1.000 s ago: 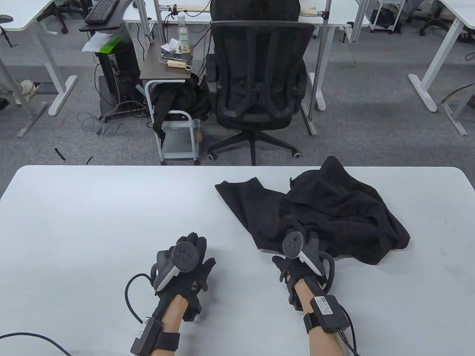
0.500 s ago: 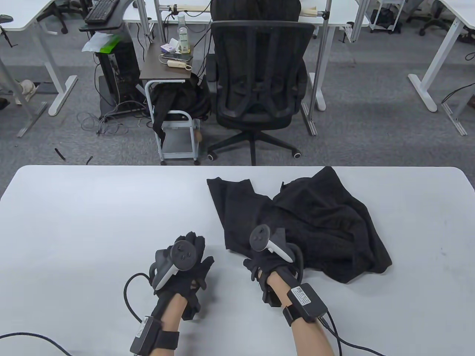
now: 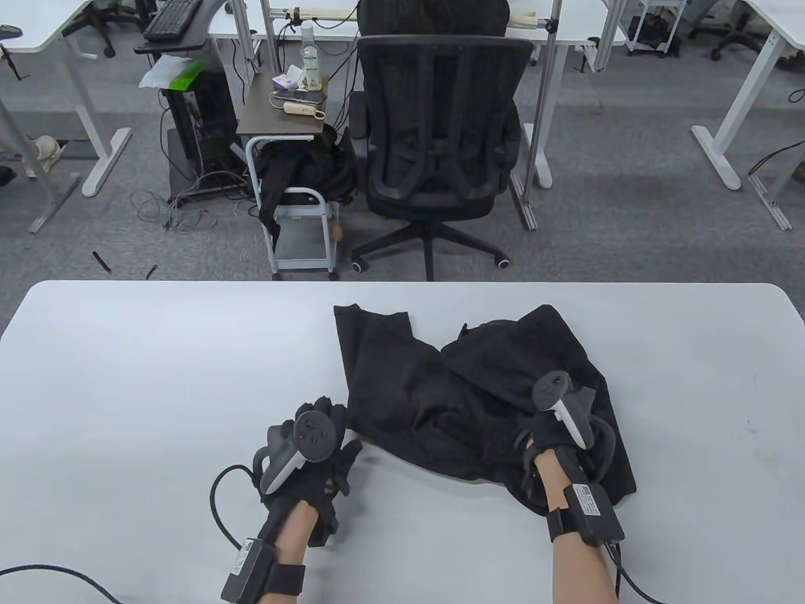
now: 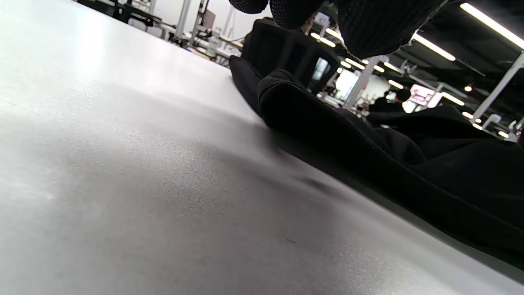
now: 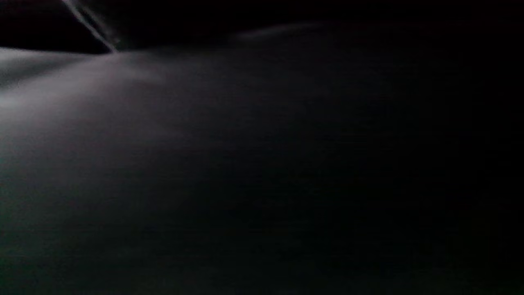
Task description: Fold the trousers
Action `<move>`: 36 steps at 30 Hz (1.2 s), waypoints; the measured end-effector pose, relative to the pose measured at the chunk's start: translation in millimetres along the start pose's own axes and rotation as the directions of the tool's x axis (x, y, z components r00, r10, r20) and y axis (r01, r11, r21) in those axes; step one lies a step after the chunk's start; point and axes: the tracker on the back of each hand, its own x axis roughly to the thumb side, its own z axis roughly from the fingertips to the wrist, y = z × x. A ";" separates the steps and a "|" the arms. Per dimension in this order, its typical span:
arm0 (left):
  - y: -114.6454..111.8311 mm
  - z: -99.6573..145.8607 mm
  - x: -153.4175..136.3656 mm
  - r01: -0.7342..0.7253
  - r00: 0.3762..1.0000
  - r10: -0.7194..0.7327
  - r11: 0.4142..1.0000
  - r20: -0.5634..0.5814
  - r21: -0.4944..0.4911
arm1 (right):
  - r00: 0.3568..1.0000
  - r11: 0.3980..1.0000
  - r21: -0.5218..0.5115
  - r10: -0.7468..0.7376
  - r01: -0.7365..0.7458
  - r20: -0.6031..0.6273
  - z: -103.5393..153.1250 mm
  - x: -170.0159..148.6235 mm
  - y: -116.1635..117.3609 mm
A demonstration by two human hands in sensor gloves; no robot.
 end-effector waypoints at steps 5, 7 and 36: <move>-4.5 -2.1 -2.2 0.006 1.000 -0.006 1.000 -0.009 -0.017 | 0.998 0.982 -0.182 -0.049 0.055 0.034 3.3 -6.4 -23.1; -4.8 -2.4 -2.4 0.007 1.000 -0.007 1.000 -0.012 -0.022 | 0.971 0.947 -0.216 -0.228 0.239 0.076 7.1 -15.4 -36.0; 2.8 -0.3 -11.1 -0.059 0.998 0.059 0.998 -0.022 0.007 | 0.765 0.981 0.184 -0.165 0.062 0.623 94.7 115.2 4.9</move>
